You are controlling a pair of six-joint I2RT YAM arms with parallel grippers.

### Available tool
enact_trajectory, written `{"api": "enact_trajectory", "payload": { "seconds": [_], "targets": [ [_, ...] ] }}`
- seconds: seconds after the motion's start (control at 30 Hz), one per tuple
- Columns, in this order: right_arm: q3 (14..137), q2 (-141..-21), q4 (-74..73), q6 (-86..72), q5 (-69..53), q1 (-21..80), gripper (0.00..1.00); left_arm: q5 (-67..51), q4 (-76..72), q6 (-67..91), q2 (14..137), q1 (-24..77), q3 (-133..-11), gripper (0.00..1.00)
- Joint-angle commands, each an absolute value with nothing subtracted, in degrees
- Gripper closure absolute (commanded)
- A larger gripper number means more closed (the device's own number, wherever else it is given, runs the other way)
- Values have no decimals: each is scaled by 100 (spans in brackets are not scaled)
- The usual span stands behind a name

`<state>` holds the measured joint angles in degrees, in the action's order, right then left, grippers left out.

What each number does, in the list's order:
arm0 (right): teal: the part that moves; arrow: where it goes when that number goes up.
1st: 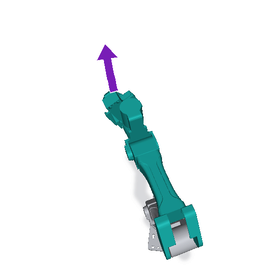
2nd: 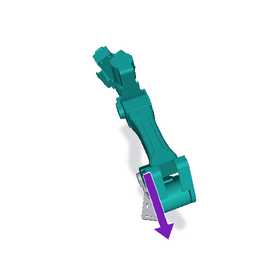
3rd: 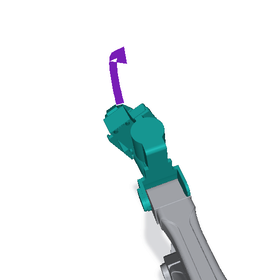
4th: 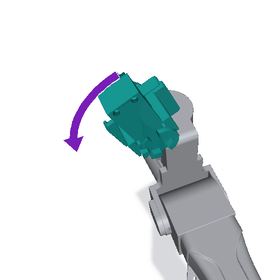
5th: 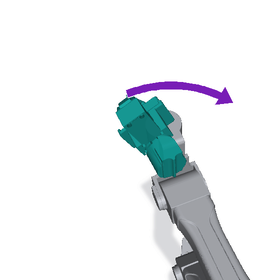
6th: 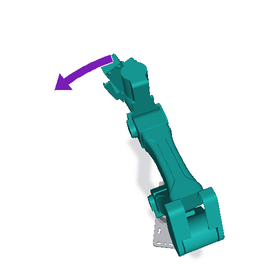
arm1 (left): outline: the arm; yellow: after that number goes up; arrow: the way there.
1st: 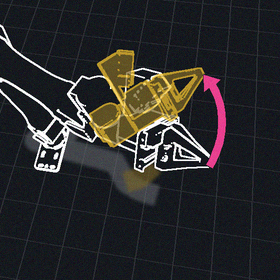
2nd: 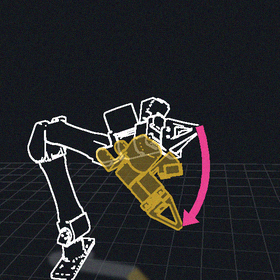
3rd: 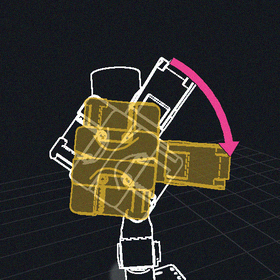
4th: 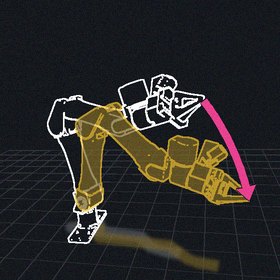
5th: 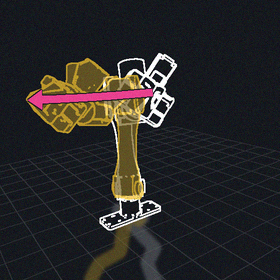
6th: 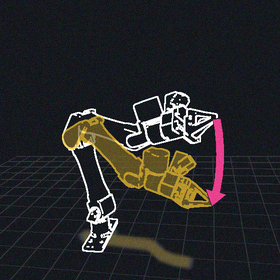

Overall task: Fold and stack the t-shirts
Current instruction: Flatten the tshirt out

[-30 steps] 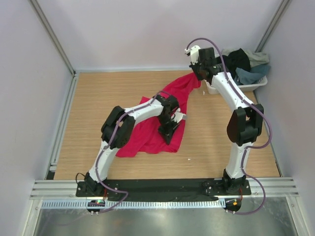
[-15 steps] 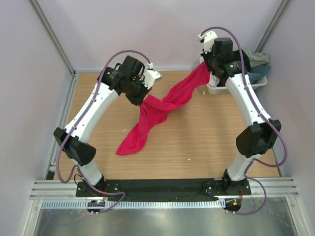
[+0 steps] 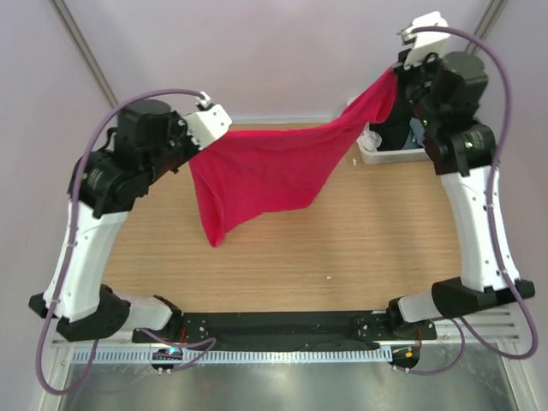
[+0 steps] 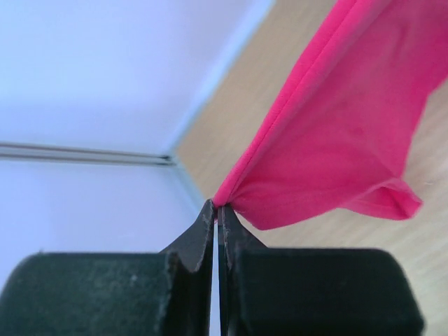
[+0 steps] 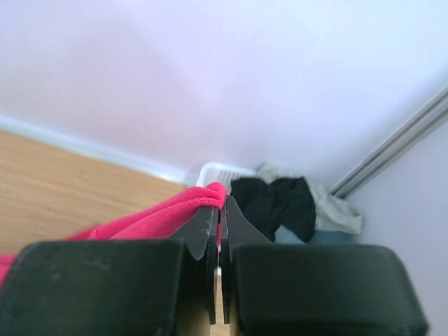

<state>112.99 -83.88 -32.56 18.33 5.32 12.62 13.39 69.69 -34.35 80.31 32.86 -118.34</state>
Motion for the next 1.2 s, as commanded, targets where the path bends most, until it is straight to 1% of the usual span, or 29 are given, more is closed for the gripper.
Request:
{"api": "enact_trajectory", "payload": {
  "seconds": [0.0,0.03,0.17,0.4,0.57,0.73,0.83,0.93,1.17],
  "targets": [
    [11566,-7814,-2839,1556,448,1257,99,2118,6443,-4340,7647,3261,-11804,100],
    [11584,-7761,-2795,1521,440,1257,99,2153,6173,-4707,7516,3261,-11717,100],
    [11925,-7612,-3005,1258,334,1248,99,2057,5406,-5168,6892,3261,-11329,100],
    [12234,-7163,-3243,774,70,1248,99,1881,5186,-5159,6601,3261,-11724,100],
    [12822,-6953,-3375,686,-105,1257,99,1758,5133,-5159,6416,3261,-11935,100],
    [13472,-6961,-3507,712,-27,1248,99,1784,4914,-5308,6267,3261,-11988,100],
    [13623,-7005,-3463,808,-26,1248,99,1810,4703,-5467,6258,3261,-11997,100],
    [13571,-7075,-3410,896,-26,1248,99,1907,4509,-5607,6258,3261,-11839,100],
    [12973,-7207,-3120,1072,-123,1248,99,1968,4061,-5686,6012,3261,-10495,100]
  ]
}}
